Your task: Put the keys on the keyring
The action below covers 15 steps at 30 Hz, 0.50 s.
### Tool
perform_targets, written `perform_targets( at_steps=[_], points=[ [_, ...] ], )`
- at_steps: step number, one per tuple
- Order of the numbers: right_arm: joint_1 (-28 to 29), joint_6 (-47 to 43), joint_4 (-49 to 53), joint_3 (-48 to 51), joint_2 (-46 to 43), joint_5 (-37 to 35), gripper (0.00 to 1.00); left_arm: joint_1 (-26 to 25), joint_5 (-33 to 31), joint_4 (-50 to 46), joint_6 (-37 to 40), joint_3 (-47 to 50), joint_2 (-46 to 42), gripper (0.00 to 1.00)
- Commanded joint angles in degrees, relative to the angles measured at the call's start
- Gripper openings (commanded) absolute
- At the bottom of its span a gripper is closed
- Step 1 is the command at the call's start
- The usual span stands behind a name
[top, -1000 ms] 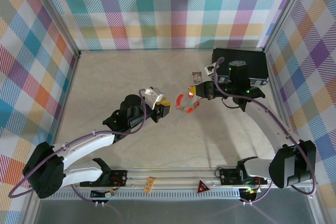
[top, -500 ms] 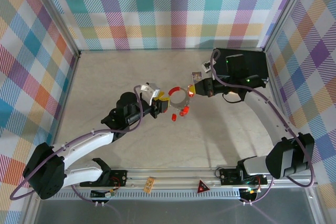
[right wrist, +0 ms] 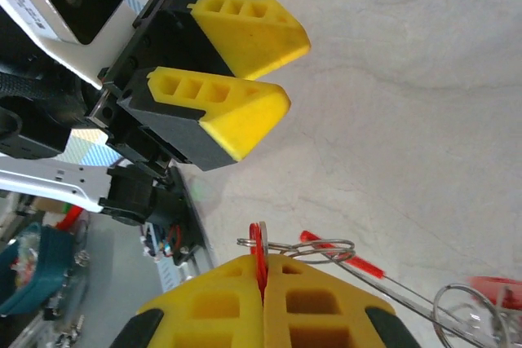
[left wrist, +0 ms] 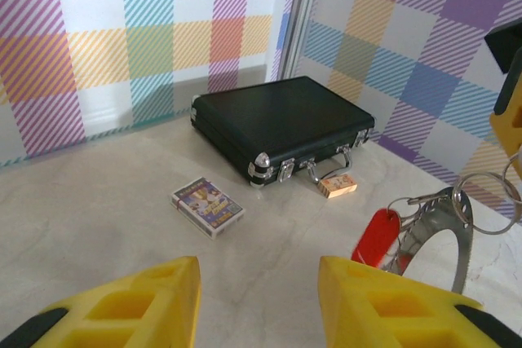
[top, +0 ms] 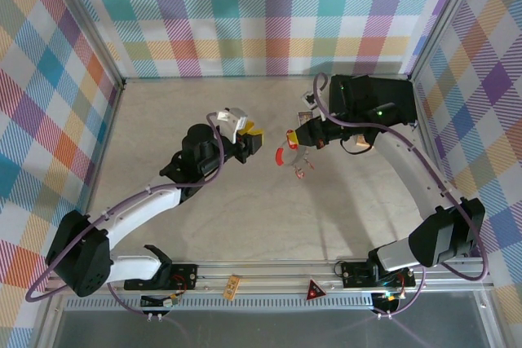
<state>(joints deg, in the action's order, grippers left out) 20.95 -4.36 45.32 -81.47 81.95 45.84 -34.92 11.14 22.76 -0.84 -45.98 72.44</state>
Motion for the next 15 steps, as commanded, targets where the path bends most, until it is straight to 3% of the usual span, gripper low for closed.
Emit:
perform_targets(
  at_steps=[1,8,15],
  points=[
    [1.1,-4.8,2.6,-1.8,-0.2,-3.5,0.00,0.7,1.9,0.9,-1.5,-1.3,1.2,0.43],
    [2.9,-10.6,2.1,-0.4,-3.8,-10.6,0.00,0.7,2.6,2.6,-2.5,-0.8,2.2,0.43],
    [4.1,-21.6,-3.0,5.4,-11.0,-13.4,0.00,0.7,5.4,6.0,-4.1,1.1,3.4,0.43]
  ],
)
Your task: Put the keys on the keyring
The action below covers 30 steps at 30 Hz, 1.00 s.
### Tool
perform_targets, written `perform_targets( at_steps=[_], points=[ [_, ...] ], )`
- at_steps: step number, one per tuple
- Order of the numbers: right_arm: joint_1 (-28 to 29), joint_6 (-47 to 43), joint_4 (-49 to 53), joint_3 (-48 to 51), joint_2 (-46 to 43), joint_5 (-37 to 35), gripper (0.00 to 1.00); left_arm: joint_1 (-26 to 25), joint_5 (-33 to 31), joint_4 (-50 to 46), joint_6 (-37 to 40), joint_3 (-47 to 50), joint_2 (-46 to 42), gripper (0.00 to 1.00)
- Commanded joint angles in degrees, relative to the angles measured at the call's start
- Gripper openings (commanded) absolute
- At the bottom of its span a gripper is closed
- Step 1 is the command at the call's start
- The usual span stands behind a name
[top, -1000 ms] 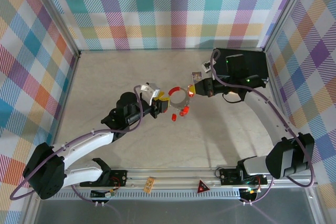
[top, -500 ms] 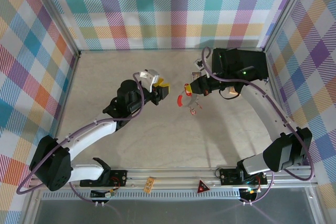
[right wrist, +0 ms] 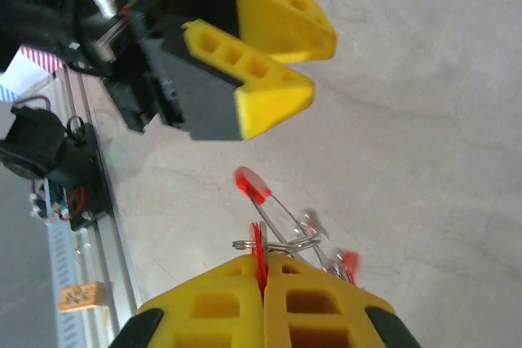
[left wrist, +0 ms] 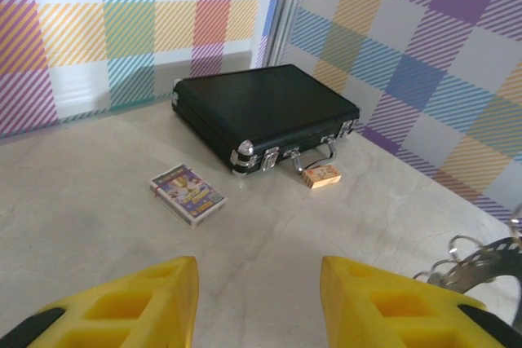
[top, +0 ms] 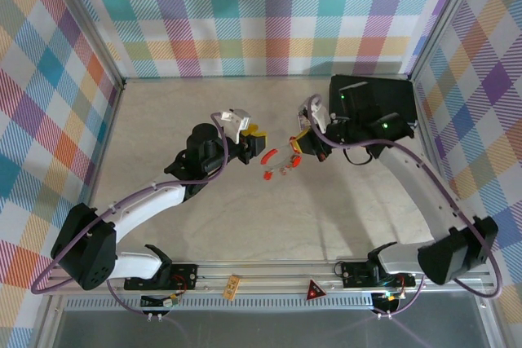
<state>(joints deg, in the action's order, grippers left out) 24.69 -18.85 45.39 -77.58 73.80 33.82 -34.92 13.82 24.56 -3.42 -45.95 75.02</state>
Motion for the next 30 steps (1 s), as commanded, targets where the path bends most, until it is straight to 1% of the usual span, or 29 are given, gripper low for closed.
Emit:
perform_targets(
  at_steps=[1,6,12,14,17,18,19,21,25,27,30],
  points=[
    [0.4,-8.0,-3.1,1.7,-3.3,-1.8,0.00,0.7,3.1,5.0,-2.0,1.4,1.2,0.43],
    [0.6,-13.1,-2.4,1.6,-3.7,-1.9,0.00,0.7,7.8,8.3,-4.5,2.2,3.3,0.43],
    [1.7,-17.8,-2.4,1.2,-2.9,-2.3,0.00,0.5,10.7,11.8,-7.2,5.2,3.2,0.42],
    [1.7,-18.5,-2.6,0.9,-2.5,-2.1,0.00,0.2,11.2,12.9,-7.5,6.3,3.2,0.42],
    [1.7,-19.3,-2.3,0.6,-1.9,-0.3,0.00,0.2,7.1,13.2,-7.0,7.6,2.9,0.41],
    [1.8,-19.3,-2.1,0.5,-1.6,-0.2,0.00,0.2,6.7,12.6,-6.1,7.9,2.1,0.41],
    [1.8,-19.6,-1.9,0.4,-1.6,-0.2,0.00,0.2,6.9,12.3,-5.6,8.0,1.4,0.41],
    [1.8,-20.1,-2.4,0.8,-1.9,-1.1,0.00,0.2,10.0,12.2,-5.4,8.1,0.3,0.41],
    [1.8,-21.8,-3.3,1.6,-2.3,-2.9,0.00,0.0,12.4,14.1,-7.8,9.5,-0.4,0.39],
    [1.7,-22.5,-3.3,2.0,-2.5,-3.6,0.00,0.0,10.6,13.4,-8.3,10.6,-2.1,0.39],
    [1.9,-22.8,-3.8,3.0,-3.4,-3.0,0.00,0.2,3.7,9.7,-7.0,11.4,-6.3,0.39]
  ],
)
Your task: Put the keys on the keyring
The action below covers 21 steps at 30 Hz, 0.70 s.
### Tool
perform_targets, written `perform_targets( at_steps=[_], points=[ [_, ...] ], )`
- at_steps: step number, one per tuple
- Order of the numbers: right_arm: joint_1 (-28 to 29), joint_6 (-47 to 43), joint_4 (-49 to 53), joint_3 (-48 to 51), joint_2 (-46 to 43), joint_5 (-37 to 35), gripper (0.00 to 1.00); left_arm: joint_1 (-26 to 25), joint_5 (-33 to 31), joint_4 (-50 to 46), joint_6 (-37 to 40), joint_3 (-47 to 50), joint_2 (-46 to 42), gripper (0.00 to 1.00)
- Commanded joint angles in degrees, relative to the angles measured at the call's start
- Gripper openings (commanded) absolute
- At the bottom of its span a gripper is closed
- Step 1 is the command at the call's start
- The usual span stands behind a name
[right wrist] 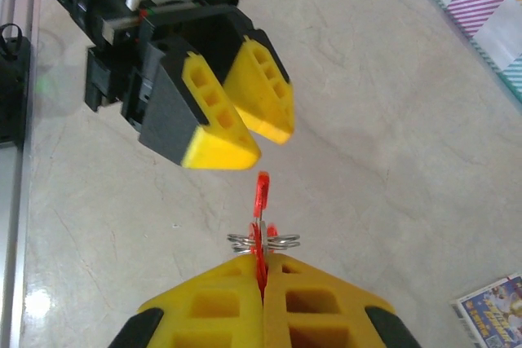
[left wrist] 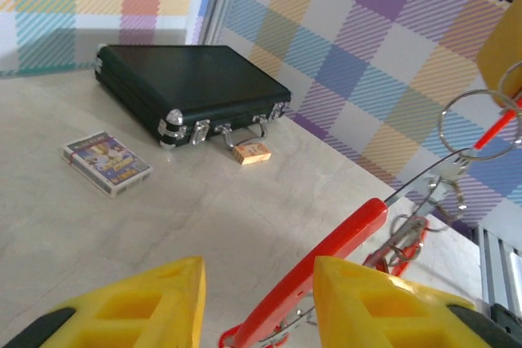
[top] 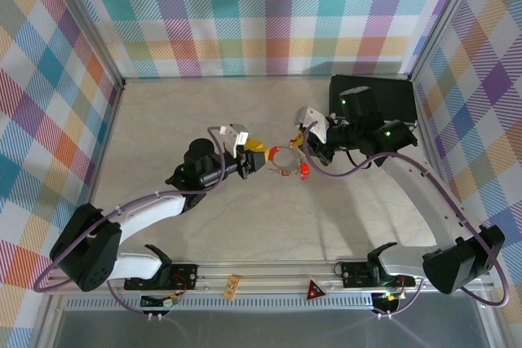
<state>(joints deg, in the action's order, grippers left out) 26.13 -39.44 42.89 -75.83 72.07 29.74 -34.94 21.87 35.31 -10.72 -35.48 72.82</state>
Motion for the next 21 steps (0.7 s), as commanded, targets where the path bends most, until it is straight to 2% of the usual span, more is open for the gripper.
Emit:
perform_targets(
  at_steps=[1,5,9,12,15,21],
  points=[
    [0.4,-2.4,-1.6,1.7,-2.0,1.3,0.00,0.3,-6.1,-2.5,1.0,0.4,-5.2,0.38],
    [0.8,-3.2,-2.0,2.6,-3.3,2.0,0.00,0.8,-7.2,-7.9,4.0,-4.5,-4.4,0.37],
    [1.3,-3.6,-1.9,2.8,-3.9,1.9,0.00,0.7,-3.5,-9.8,4.9,-10.1,2.2,0.37],
    [1.3,-3.6,-2.4,3.1,-4.4,1.3,0.00,0.7,-0.2,-8.8,3.3,-10.8,4.9,0.37],
    [1.3,-3.8,-3.7,4.1,-5.1,0.1,0.00,0.4,3.1,-5.9,1.2,-8.6,4.5,0.37],
    [1.3,-4.0,-5.0,5.5,-5.9,0.4,0.00,0.2,5.8,-3.8,-0.8,-5.4,-0.8,0.36]
  ],
)
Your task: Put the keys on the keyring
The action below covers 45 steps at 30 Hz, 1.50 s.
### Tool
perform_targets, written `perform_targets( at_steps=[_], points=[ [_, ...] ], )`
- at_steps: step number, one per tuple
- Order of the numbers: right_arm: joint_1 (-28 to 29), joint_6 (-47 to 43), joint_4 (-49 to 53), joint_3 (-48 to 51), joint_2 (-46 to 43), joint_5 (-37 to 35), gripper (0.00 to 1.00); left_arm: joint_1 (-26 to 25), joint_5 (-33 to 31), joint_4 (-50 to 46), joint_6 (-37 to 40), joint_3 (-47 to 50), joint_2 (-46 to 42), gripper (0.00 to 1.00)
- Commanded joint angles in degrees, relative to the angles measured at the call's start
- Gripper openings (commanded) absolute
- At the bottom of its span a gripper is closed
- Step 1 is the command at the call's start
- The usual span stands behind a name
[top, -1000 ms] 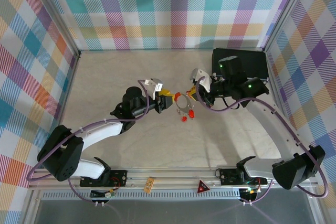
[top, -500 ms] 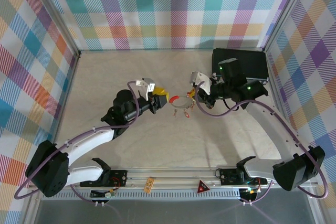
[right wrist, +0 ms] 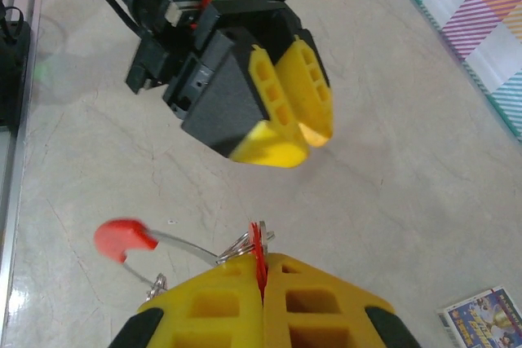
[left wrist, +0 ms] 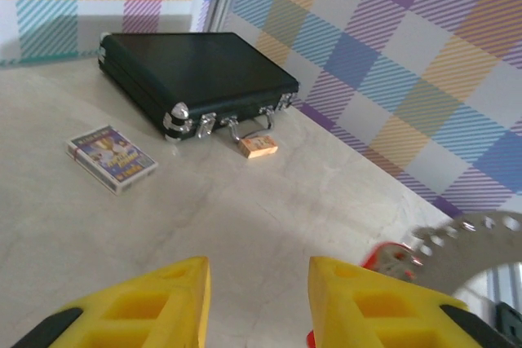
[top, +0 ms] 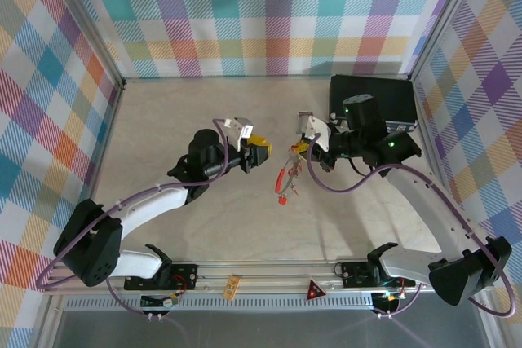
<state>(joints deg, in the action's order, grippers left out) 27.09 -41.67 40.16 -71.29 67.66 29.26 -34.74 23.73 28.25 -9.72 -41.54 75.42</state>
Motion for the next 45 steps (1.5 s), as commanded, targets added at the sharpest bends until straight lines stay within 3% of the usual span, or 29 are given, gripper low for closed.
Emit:
perform_targets(
  at_steps=[1,10,18,25,45],
  points=[
    [0.3,-1.7,-2.4,1.1,-1.5,0.8,0.00,0.0,4.9,4.1,-2.3,0.9,-3.7,0.36],
    [0.4,-1.0,-2.9,1.8,-2.5,1.9,0.00,-0.5,17.0,15.0,-8.1,0.4,-1.5,0.36],
    [0.4,-0.8,-3.1,2.1,-2.9,2.8,0.00,-1.8,20.6,16.2,-8.2,-2.2,2.8,0.40],
    [0.4,-0.6,-3.2,1.9,-2.5,2.9,0.00,-3.5,22.2,19.3,-9.2,-3.3,5.5,0.47],
    [0.4,-0.3,-3.3,2.1,-2.4,3.4,0.00,-4.9,23.1,22.7,-10.7,-4.7,8.4,0.36]
  ],
)
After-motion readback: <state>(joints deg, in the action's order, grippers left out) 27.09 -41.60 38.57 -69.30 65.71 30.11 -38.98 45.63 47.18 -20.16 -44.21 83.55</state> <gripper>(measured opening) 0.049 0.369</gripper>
